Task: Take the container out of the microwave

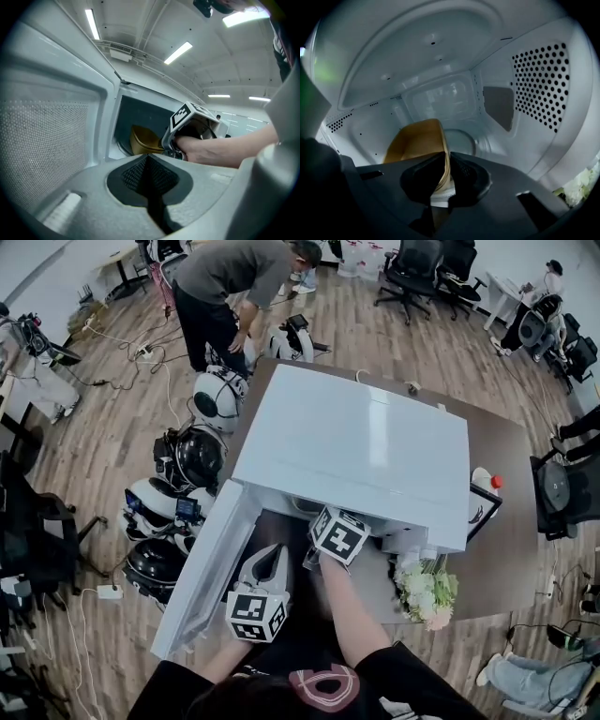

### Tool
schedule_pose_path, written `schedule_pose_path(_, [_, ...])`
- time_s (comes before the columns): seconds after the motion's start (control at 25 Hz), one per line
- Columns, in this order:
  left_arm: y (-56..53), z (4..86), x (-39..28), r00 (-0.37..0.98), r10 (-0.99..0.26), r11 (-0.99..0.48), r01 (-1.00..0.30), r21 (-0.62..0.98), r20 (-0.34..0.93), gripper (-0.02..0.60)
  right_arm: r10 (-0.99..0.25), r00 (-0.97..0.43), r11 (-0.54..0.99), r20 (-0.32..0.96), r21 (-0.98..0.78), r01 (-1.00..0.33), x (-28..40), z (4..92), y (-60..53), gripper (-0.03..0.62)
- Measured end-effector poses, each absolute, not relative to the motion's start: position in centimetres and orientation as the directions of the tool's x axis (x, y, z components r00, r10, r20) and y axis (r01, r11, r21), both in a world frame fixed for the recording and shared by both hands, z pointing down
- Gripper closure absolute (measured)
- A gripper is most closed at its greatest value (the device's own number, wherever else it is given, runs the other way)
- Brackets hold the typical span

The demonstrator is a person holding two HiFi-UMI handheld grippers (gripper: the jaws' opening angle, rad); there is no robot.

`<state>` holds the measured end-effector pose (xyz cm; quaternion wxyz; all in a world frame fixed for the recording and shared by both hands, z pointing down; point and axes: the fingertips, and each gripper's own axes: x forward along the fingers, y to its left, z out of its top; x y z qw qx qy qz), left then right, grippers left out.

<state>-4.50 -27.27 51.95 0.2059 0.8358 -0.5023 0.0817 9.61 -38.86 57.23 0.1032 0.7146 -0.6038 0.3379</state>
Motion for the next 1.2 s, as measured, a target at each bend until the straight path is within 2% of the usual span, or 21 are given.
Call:
schedule_pose_path(0.4, [-26.4,51.7,-4.7,0.477,-0.814,-0.405,-0.875,0.264,0.331,0.572,-0.801,-0.005,-0.154,0.598,-0.214,-0.965,8.9,56.3,-37.1,0.557])
schedule_pose_path(1.2, [-22.9,50.8,-5.5,0.416,-0.855,-0.344,-0.902,0.261,0.310,0.572,-0.809,-0.123,-0.032,0.575,-0.253,-0.967,10.5,53.6,-28.3,0.559])
